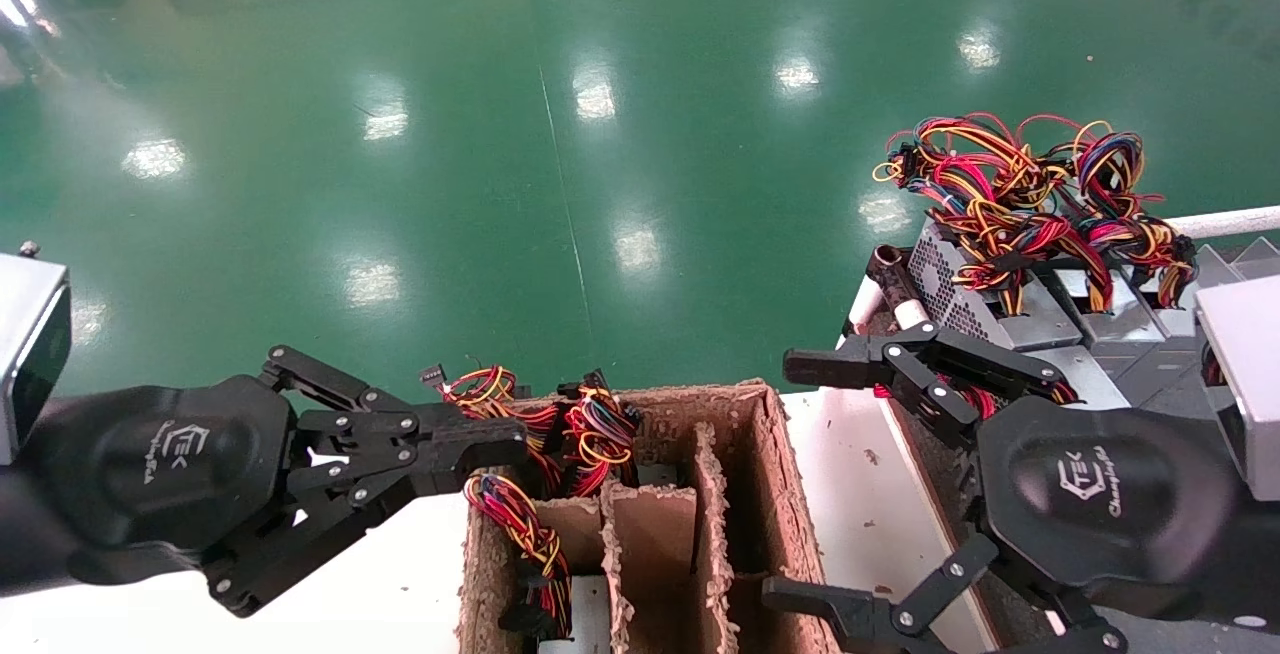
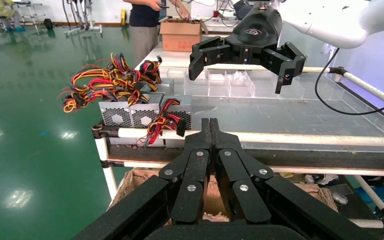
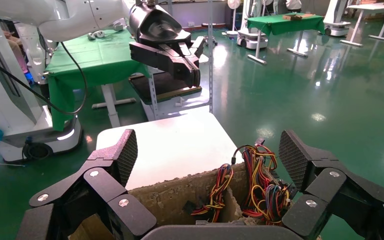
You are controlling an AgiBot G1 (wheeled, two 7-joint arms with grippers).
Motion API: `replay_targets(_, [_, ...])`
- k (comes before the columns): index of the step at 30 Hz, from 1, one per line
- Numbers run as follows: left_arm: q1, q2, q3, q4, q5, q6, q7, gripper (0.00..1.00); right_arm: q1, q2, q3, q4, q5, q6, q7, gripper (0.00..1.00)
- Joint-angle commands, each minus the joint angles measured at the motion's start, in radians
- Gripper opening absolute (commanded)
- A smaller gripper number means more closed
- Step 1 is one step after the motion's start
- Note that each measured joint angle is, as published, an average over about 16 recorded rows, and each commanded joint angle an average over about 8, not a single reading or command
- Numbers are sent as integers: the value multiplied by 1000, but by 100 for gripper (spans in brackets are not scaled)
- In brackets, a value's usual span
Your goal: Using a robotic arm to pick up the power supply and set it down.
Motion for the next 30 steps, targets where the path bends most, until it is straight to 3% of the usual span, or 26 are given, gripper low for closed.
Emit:
replay_targets(1, [0,0,0,0,0,0,0,40,0,0,0,0,0,0,0,100])
replay_targets(5, [0,0,0,0,0,0,0,90,0,0,0,0,0,0,0,100])
replay_targets(6, [0,0,0,0,0,0,0,99,0,0,0,0,0,0,0,100])
replay_targets(14, [0,0,0,0,0,0,0,100,-1,-8,-10,-3,-16,9,5,100])
replay_targets(30, [0,0,0,1,0,0,0,100,31,-109,-121,-50,-172,64,66,100])
